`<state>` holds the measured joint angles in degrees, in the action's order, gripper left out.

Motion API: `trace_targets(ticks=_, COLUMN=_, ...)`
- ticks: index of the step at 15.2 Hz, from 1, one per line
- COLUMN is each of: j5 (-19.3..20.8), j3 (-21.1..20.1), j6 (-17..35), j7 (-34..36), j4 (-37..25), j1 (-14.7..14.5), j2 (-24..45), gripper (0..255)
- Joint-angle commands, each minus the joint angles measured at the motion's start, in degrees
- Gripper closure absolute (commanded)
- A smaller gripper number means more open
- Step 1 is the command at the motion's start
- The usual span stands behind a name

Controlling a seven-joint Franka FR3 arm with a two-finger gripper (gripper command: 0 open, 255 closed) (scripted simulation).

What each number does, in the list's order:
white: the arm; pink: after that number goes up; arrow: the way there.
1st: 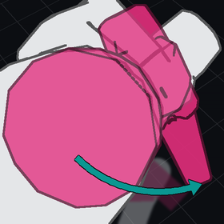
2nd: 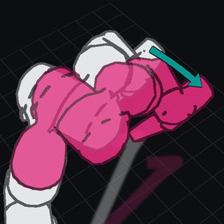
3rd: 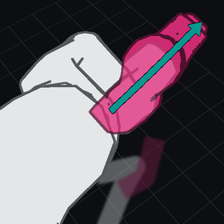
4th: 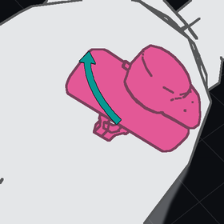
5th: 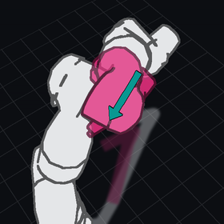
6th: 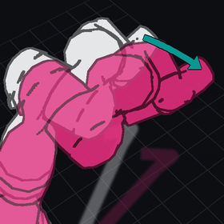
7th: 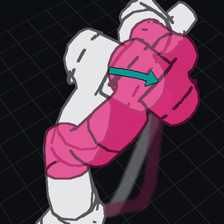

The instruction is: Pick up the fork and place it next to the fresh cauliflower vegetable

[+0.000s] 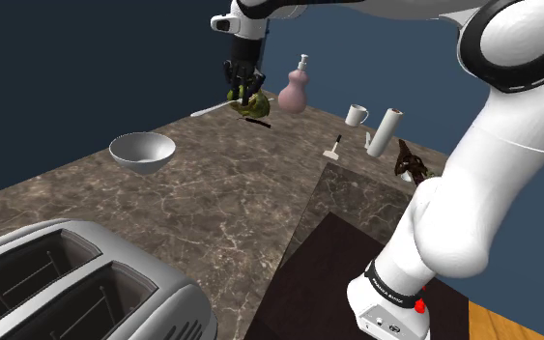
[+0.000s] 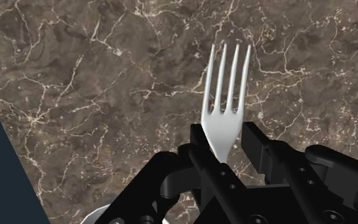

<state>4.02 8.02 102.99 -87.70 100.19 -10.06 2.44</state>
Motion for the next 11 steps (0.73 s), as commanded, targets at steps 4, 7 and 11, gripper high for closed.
trace_targets(ticks=4, j5=-0.6, j3=3.1, j6=0.1, j7=-6.8, j4=-2.3, j1=3.5, j2=2.0, gripper=255)
trace_targets(ticks=7, j5=-1.3, j3=4.9, j6=-0.1, j7=-11.0, j4=-4.8, j1=5.7, j2=4.0, gripper=255)
trace_targets(ticks=11, j5=-2.6, j3=7.1, j6=-0.8, j7=-16.5, j4=-9.3, j1=8.9, j2=7.7, gripper=255)
